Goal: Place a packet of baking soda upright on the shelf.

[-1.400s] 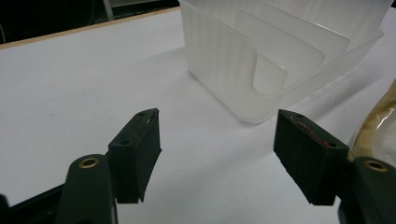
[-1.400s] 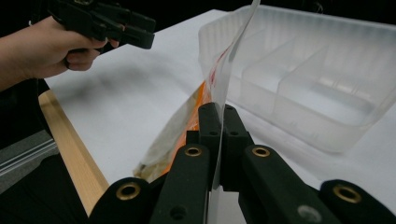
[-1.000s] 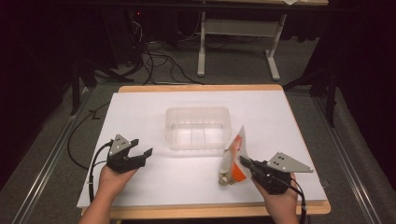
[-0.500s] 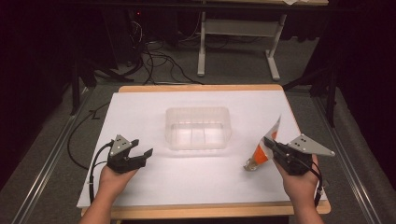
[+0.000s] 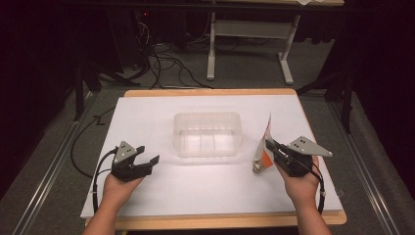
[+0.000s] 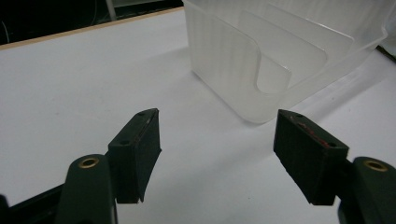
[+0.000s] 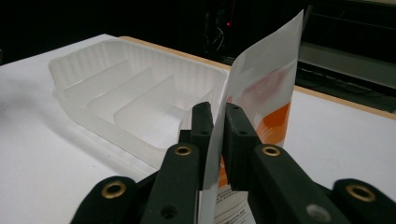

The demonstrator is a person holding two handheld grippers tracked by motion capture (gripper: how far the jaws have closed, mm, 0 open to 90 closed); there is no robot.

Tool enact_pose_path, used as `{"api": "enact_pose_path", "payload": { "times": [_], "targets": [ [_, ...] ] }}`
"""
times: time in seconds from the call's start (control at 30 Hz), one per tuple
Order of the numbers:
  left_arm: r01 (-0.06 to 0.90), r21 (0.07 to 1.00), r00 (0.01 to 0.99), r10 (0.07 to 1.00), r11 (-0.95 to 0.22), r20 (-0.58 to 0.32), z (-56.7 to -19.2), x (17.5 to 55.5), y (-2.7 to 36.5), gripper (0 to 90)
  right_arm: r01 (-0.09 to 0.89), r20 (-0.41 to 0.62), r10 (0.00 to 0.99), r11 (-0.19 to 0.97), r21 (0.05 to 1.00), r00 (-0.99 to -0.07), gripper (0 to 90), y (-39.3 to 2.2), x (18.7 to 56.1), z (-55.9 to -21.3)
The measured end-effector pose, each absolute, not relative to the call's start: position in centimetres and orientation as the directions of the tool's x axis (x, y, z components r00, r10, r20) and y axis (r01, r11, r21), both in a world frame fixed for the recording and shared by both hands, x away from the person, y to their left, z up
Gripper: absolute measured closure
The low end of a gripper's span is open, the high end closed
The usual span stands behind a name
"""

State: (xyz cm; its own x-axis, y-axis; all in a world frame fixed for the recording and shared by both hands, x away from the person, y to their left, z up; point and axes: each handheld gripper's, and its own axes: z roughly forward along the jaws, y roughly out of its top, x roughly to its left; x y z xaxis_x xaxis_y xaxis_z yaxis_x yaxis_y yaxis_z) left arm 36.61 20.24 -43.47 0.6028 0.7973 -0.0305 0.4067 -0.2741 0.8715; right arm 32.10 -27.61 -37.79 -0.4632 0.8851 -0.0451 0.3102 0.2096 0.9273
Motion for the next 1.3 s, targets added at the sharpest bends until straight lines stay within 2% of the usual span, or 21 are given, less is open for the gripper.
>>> {"api": "enact_pose_path", "payload": {
  "times": [0.37,0.47,0.63,0.73,0.83,0.93,1.1,1.13,1.17,1.2,1.23,1.3],
  "targets": [
    [0.405,0.875,0.602,0.798,-0.267,-0.036,-43.4,36.6,20.3,32.1,0.318,-0.036,0.889,0.2,0.927,-0.456,65.6,-27.2,31.1,-38.9],
    [0.406,0.875,0.6,0.799,-0.263,-0.038,-43.4,36.6,20.4,32.2,0.317,-0.073,0.895,0.231,0.92,-0.44,59.8,-26.8,30.4,-39.6],
    [0.404,0.876,0.603,0.797,-0.262,-0.039,-43.3,36.6,20.4,32.2,0.327,-0.079,0.898,0.238,0.915,-0.433,55.0,-26.4,29.9,-40.3],
    [0.403,0.877,0.604,0.796,-0.261,-0.041,-43.3,36.6,20.4,32.2,0.332,-0.111,0.923,0.242,0.912,-0.369,48.9,-25.6,29.9,-41.0],
    [0.403,0.877,0.604,0.796,-0.261,-0.041,-43.3,36.6,20.4,32.2,0.329,-0.103,0.937,0.218,0.919,-0.335,48.9,-25.7,30.1,-41.2],
    [0.403,0.876,0.605,0.795,-0.263,-0.04,-43.4,36.6,20.4,32.2,0.341,-0.038,0.956,0.14,0.93,-0.289,57.6,-26.0,30.5,-41.7],
    [0.404,0.875,0.603,0.797,-0.267,-0.035,-43.4,36.7,20.4,32.2,0.345,-0.009,0.961,0.108,0.932,-0.276,64.3,-26.1,30.9,-42.5],
    [0.403,0.875,0.603,0.797,-0.266,-0.035,-43.4,36.7,20.4,32.2,0.332,-0.02,0.963,0.112,0.937,-0.269,69.9,-26.0,30.8,-42.6],
    [0.404,0.875,0.607,0.794,-0.266,-0.039,-43.4,36.7,20.3,32.2,0.332,-0.02,0.963,0.112,0.937,-0.269,69.9,-26.0,30.8,-42.6],
    [0.403,0.875,0.607,0.794,-0.267,-0.037,-43.4,36.7,20.3,32.2,0.317,-0.026,0.964,0.113,0.942,-0.266,76.5,-26.0,30.7,-42.5],
    [0.404,0.874,0.608,0.793,-0.268,-0.037,-43.4,36.7,20.3,32.2,0.317,-0.026,0.964,0.113,0.942,-0.266,76.5,-26.0,30.7,-42.5],
    [0.404,0.873,0.605,0.795,-0.274,-0.031,-43.4,36.7,20.3,32.2,0.313,-0.018,0.965,0.103,0.944,-0.263,82.1,-26.1,30.7,-42.4]
  ]
}}
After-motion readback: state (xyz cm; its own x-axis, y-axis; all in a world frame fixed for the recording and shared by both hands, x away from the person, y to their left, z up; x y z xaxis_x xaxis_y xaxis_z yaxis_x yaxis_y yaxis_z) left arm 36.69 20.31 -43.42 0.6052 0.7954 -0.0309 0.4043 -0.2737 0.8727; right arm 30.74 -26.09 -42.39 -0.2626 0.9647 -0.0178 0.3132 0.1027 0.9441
